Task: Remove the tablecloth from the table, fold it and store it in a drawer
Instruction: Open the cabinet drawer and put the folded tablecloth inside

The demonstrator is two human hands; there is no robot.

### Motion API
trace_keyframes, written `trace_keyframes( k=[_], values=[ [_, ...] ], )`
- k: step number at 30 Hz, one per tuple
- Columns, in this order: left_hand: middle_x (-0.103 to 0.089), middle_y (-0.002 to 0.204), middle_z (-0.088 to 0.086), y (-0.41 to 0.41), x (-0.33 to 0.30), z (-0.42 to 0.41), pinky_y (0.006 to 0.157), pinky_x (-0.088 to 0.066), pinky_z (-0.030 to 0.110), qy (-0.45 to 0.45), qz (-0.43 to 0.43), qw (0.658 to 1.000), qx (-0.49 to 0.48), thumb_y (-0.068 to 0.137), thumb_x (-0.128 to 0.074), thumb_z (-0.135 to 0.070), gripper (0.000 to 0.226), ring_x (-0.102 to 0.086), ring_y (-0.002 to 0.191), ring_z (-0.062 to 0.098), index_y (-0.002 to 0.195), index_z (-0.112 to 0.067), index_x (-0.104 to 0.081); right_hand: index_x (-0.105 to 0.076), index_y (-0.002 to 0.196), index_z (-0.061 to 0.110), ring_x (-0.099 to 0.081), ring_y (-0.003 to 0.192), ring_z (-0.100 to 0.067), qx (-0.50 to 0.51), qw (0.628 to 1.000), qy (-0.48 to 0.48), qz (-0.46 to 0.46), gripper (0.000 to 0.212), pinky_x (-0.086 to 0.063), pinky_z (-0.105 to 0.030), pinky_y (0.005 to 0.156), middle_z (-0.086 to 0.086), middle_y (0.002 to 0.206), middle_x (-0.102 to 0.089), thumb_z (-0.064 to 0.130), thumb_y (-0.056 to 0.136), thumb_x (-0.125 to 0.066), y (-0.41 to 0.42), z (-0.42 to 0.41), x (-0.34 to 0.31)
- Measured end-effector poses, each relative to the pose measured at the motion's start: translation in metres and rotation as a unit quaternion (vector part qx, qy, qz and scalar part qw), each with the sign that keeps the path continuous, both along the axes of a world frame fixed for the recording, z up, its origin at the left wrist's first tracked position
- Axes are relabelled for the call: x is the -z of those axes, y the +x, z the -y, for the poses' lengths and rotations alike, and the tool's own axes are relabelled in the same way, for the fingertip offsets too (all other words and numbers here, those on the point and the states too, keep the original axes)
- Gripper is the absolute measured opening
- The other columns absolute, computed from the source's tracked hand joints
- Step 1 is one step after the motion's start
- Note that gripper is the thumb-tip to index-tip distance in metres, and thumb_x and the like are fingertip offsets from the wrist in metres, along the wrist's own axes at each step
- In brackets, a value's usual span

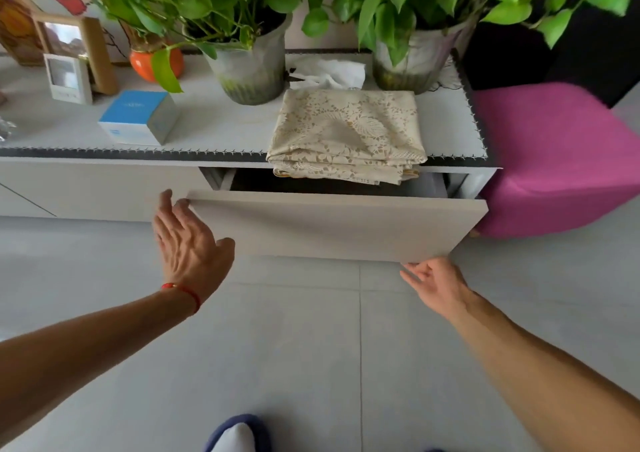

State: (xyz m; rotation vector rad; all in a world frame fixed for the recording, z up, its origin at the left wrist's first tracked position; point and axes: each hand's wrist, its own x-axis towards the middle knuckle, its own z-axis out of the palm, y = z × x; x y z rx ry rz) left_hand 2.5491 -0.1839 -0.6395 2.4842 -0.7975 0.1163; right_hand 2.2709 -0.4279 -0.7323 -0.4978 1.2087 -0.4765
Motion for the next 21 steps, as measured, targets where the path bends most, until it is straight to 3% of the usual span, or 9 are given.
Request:
trace_keyframes(
  k=[3,5,8,10,12,15,16,17,21],
  values=[
    [-0.03,0.152,0.026,-0.006,-0.018,-0.011,0.114,-0.031,0.05,-0.054,0.069,0.993,0.082,0.069,-0.062,-0.018,0.086,-0.033,0.135,0.043,0.147,-0.001,-0.031,-0.051,0.083,0.0,-0.065,0.098,-0.04,-0.141,0.979,-0.042,-0.141,0.023,-0.054,-0.05,0.091,-0.023,0.109,-0.06,-0.012,0.094,-0.034,-0.022,-0.013,-0.018],
    [-0.049,0.142,0.022,-0.015,-0.033,0.003,0.109,-0.04,0.048,-0.048,0.099,0.978,0.18,0.079,-0.056,-0.026,0.066,-0.044,0.13,0.038,0.14,-0.002,-0.048,-0.056,0.096,-0.002,-0.066,0.075,-0.033,-0.328,0.918,-0.088,-0.205,0.012,-0.056,-0.046,0.071,-0.021,0.102,-0.064,0.002,0.099,-0.045,-0.029,-0.028,-0.045],
    [-0.067,0.126,0.012,-0.034,-0.05,0.033,0.096,-0.049,0.044,0.058,0.084,0.944,0.313,0.094,-0.042,-0.043,0.054,-0.061,0.114,0.033,0.129,-0.008,-0.064,-0.068,0.105,0.014,-0.07,0.073,-0.011,-0.55,0.753,-0.296,-0.207,0.017,-0.054,-0.028,0.066,0.001,0.096,-0.074,0.021,0.1,-0.054,-0.018,-0.05,-0.089],
    [-0.072,0.105,0.008,-0.041,-0.061,0.046,0.084,-0.049,0.04,0.108,0.075,0.936,0.325,0.098,-0.034,-0.048,0.052,-0.065,0.095,0.031,0.114,-0.013,-0.07,-0.069,0.105,0.031,-0.068,0.082,-0.001,-0.53,0.666,-0.506,-0.141,0.019,-0.049,-0.015,0.07,0.013,0.095,-0.072,0.023,0.099,-0.053,0.001,-0.064,-0.126],
    [-0.066,0.08,0.005,-0.041,-0.069,0.052,0.07,-0.047,0.039,0.11,0.051,0.936,0.33,0.103,-0.037,-0.041,0.043,-0.061,0.078,0.031,0.087,-0.014,-0.066,-0.067,0.106,0.03,-0.062,0.084,0.001,-0.465,0.573,-0.668,-0.095,0.022,-0.044,-0.01,0.07,0.015,0.098,-0.066,0.019,0.097,-0.051,0.02,-0.064,-0.162],
    [-0.049,0.056,-0.002,-0.033,-0.081,0.057,0.058,-0.037,0.035,0.138,-0.01,0.926,0.352,0.101,-0.044,-0.027,0.039,-0.05,0.06,0.026,0.063,-0.018,-0.051,-0.063,0.119,0.024,-0.057,0.097,-0.005,-0.479,0.357,-0.783,-0.175,0.026,-0.048,-0.022,0.083,0.007,0.112,-0.062,0.016,0.1,-0.048,0.041,-0.047,-0.191],
    [-0.054,0.057,-0.002,-0.029,-0.085,0.058,0.058,-0.039,0.034,0.158,-0.039,0.922,0.352,0.098,-0.047,-0.026,0.037,-0.053,0.061,0.025,0.062,-0.019,-0.055,-0.061,0.124,0.023,-0.056,0.104,-0.009,-0.519,0.333,-0.761,-0.201,0.027,-0.048,-0.026,0.09,0.007,0.115,-0.062,0.019,0.102,-0.046,0.045,-0.043,-0.193],
    [-0.062,0.061,-0.002,-0.025,-0.089,0.058,0.06,-0.044,0.032,0.187,-0.075,0.914,0.353,0.095,-0.051,-0.028,0.033,-0.059,0.065,0.024,0.065,-0.02,-0.063,-0.061,0.126,0.024,-0.056,0.105,-0.007,-0.565,0.339,-0.721,-0.214,0.028,-0.047,-0.028,0.093,0.01,0.114,-0.062,0.024,0.105,-0.043,0.047,-0.042,-0.193],
    [-0.079,0.077,-0.007,-0.013,-0.099,0.053,0.065,-0.06,0.024,0.294,-0.308,0.821,0.381,0.089,-0.06,-0.03,0.022,-0.076,0.074,0.017,0.08,-0.026,-0.08,-0.068,0.107,0.026,-0.055,0.073,0.01,-0.681,0.409,-0.58,-0.182,0.023,-0.038,-0.012,0.069,0.027,0.073,-0.06,0.033,0.104,-0.046,0.047,-0.056,-0.18]
  ],
)
